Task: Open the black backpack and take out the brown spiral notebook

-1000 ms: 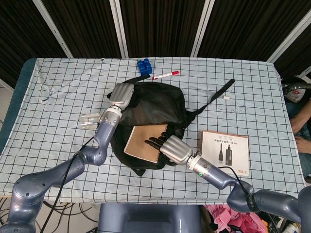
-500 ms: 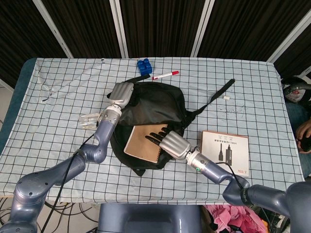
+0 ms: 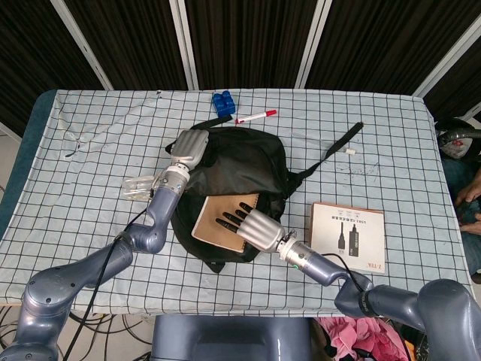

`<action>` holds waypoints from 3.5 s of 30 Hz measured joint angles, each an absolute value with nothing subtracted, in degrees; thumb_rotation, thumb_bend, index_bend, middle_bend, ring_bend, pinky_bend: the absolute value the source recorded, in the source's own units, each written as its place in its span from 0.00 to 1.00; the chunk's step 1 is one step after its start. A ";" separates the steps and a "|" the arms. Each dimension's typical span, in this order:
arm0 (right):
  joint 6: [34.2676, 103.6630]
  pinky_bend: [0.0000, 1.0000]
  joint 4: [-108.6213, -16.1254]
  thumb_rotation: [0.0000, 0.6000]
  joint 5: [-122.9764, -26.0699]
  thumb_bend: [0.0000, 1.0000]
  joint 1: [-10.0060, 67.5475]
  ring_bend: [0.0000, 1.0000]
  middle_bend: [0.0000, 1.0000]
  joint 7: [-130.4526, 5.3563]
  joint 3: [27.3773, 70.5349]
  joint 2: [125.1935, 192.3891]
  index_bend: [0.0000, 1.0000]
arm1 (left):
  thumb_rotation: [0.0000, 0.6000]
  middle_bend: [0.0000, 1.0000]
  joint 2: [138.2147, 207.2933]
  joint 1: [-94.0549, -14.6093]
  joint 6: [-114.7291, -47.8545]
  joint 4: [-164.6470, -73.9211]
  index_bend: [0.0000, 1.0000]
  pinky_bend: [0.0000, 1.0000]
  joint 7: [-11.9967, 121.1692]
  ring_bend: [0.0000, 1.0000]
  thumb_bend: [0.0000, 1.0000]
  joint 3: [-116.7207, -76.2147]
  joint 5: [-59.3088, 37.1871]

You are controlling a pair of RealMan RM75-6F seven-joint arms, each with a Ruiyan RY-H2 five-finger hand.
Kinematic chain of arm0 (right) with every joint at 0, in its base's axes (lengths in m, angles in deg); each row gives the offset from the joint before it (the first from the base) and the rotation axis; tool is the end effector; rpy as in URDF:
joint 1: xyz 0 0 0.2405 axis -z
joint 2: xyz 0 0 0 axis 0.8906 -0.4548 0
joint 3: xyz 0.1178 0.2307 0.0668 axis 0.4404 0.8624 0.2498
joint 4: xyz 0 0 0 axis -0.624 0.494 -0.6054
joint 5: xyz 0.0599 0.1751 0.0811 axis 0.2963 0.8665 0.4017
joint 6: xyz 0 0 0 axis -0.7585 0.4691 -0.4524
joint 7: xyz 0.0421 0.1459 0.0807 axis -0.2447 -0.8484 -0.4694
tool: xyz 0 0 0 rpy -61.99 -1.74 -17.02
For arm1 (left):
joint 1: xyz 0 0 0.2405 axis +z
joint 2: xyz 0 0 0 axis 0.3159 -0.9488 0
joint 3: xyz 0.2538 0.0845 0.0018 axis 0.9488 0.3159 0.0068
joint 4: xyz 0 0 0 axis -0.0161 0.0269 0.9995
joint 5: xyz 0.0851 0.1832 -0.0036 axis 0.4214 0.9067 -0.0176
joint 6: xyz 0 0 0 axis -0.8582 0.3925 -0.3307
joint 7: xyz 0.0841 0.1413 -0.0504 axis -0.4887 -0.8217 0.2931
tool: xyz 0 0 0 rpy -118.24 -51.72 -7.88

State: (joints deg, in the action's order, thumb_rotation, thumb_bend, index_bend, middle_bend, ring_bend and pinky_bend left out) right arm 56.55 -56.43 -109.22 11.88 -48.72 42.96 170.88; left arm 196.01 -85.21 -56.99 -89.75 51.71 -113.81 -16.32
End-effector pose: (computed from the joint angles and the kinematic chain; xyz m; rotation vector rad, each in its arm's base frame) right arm -0.0911 -0.3595 -0.0752 2.3468 -0.2453 0.9701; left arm -0.0471 0.5192 -0.0361 -1.6585 -1.0494 -1.1250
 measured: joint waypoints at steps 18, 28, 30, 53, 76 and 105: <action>56.62 0.18 -49.57 1.00 -108.60 0.12 9.24 0.26 0.13 -50.93 42.71 176.14 0.00 | 1.00 0.63 195.04 -85.24 -57.94 -90.67 0.61 0.36 50.28 0.44 0.41 -113.42 -16.79; 58.77 0.26 -45.64 1.00 -107.06 0.21 10.21 0.43 0.29 -52.30 42.53 179.17 0.19 | 1.00 0.63 194.84 -85.10 -58.37 -91.02 0.61 0.36 50.05 0.44 0.41 -112.93 -16.55; 59.01 0.30 -44.91 1.00 -106.84 0.24 10.36 0.46 0.33 -53.27 42.40 179.47 0.23 | 1.00 0.63 194.80 -85.06 -58.36 -91.12 0.61 0.36 49.98 0.44 0.41 -112.87 -16.61; 68.78 0.37 -37.03 1.00 -105.93 0.44 13.06 0.55 0.48 -64.88 43.25 185.60 0.50 | 1.00 0.63 194.24 -84.80 -59.30 -92.78 0.61 0.36 48.14 0.44 0.41 -112.50 -17.23; 74.27 0.48 -37.86 1.00 -104.07 0.51 14.71 0.66 0.64 -71.66 45.50 186.30 0.75 | 1.00 0.61 192.05 -84.03 -58.24 -96.44 0.60 0.35 45.27 0.43 0.40 -112.21 -20.11; 95.83 0.48 -69.48 1.00 -102.45 0.51 30.79 0.66 0.64 -80.94 48.81 150.68 0.75 | 1.00 0.58 193.94 -82.54 -61.84 -95.25 0.58 0.34 49.38 0.40 0.39 -109.99 -14.68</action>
State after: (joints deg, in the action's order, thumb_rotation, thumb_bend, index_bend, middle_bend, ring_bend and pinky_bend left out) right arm 95.83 -69.48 -102.45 30.79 -80.94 48.81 150.68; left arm 193.94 -82.54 -61.84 -95.25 49.38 -109.99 -14.68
